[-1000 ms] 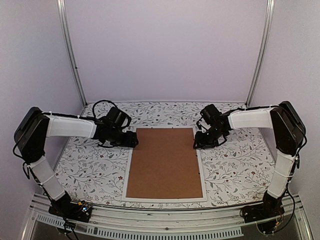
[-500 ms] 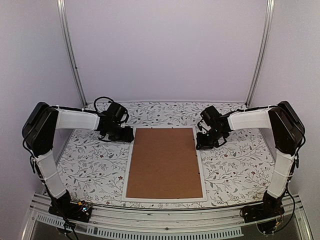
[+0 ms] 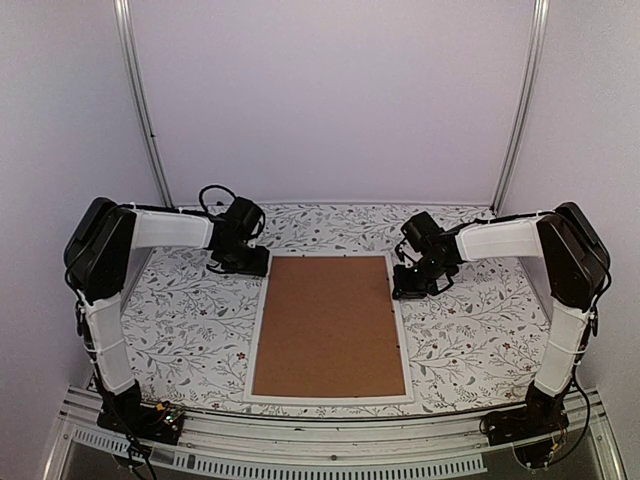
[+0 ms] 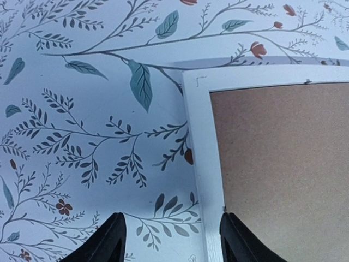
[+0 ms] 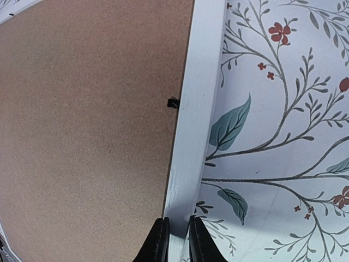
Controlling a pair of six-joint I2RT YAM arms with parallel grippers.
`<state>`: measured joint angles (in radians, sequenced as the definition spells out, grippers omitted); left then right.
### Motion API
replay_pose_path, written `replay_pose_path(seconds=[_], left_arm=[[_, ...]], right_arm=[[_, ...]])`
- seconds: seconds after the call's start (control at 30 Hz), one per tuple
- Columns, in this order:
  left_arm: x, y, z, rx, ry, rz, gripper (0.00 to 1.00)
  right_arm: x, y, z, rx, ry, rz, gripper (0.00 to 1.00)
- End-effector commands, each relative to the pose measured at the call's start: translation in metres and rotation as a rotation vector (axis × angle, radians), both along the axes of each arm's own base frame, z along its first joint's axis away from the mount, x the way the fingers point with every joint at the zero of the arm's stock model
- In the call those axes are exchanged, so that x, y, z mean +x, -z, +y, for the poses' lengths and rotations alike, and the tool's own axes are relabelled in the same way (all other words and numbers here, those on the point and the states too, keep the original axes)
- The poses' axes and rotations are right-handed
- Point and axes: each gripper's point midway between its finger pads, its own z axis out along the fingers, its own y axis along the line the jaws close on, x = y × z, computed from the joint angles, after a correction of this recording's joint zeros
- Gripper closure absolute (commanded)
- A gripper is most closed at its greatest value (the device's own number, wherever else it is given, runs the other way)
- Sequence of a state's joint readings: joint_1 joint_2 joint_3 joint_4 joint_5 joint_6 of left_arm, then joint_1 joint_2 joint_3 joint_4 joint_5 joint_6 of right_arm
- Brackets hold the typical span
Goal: Put the photo into the frame
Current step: Press the fastener onto the backboard.
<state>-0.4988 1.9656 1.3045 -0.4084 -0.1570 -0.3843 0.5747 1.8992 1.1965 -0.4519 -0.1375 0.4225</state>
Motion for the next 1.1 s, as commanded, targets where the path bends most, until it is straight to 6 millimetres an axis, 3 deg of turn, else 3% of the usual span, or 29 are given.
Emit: replay_pose_path(seconds=[0.0, 0.5, 1.07], left_arm=[[0.004, 0.008, 0.010, 0.055, -0.013, 0.020, 0.38], [-0.001, 0.027, 0.001, 0.040, 0.009, 0.066, 0.39], [-0.029, 0.062, -0.035, 0.083, 0.083, 0.129, 0.39]], right_arm=[[-0.006, 0.007, -0.001, -0.008, -0.006, 0.014, 0.85], [-0.007, 0.009, 0.000, -0.004, -0.007, 0.017, 0.84], [-0.009, 0.014, 0.001, -0.001, -0.011, 0.030, 0.85]])
